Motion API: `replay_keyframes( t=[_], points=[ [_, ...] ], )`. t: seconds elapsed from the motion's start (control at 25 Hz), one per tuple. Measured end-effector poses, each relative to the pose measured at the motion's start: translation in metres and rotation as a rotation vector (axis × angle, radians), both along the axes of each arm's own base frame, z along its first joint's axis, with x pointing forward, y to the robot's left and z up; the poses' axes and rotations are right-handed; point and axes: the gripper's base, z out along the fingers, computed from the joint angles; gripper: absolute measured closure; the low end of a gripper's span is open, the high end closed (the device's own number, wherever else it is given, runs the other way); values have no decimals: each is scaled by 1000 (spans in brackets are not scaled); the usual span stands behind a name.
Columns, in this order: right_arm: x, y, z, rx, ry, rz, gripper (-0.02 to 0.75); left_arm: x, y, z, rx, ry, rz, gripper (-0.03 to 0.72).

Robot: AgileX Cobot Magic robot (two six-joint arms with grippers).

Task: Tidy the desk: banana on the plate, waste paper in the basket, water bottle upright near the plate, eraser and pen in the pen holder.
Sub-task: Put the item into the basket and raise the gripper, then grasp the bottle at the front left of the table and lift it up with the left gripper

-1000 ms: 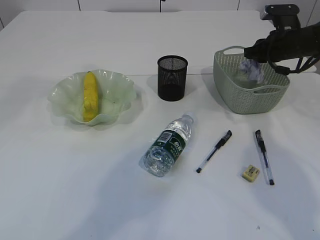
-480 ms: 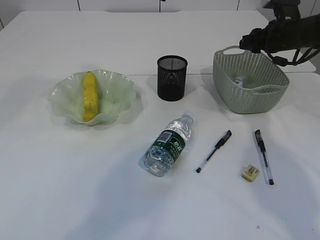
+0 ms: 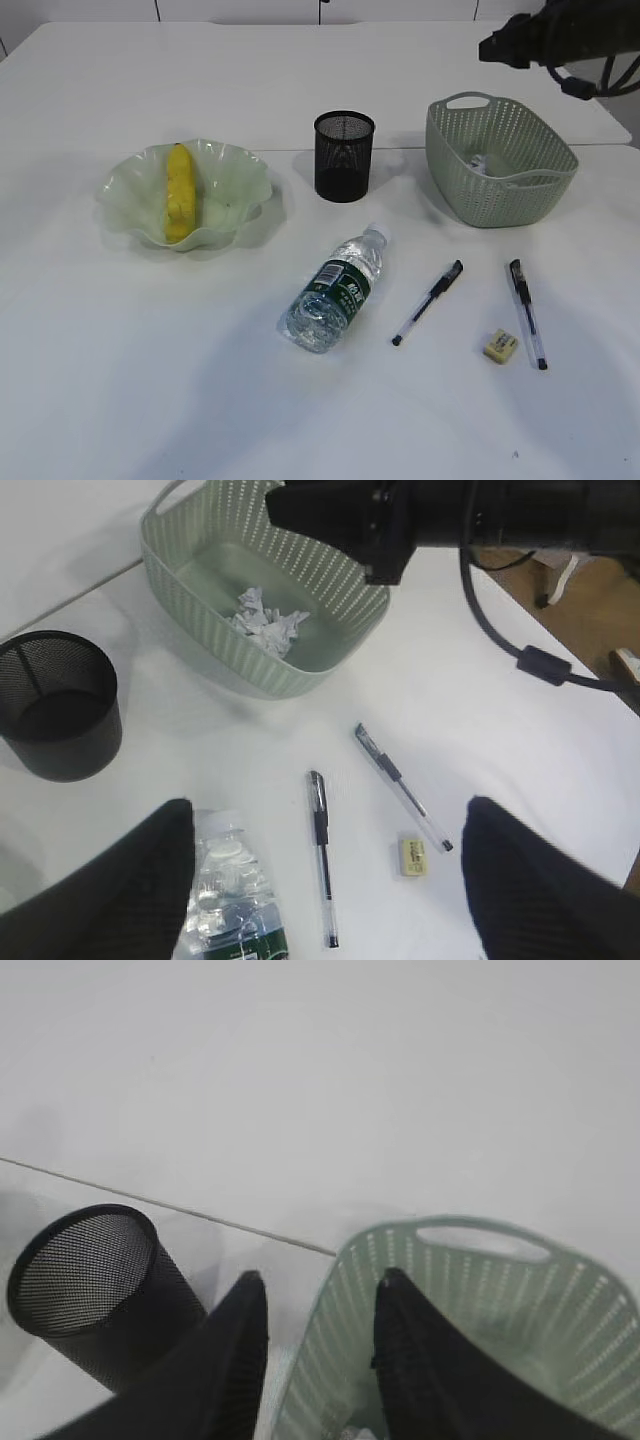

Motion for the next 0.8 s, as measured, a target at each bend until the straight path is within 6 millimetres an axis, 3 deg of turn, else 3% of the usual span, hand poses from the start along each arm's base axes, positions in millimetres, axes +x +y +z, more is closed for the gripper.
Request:
replay_keyframes(
  t=[0.16, 0.44, 0.8],
  points=[
    [-13, 2, 28, -29, -19, 29, 464, 0, 0, 0, 1, -1, 1, 96],
    [-40, 0, 56, -113, 57, 83, 464, 0, 0, 0, 0, 0, 0, 96],
    [-75, 6, 104, -149, 30, 137, 464, 0, 0, 0, -3, 2, -2, 96]
  ],
)
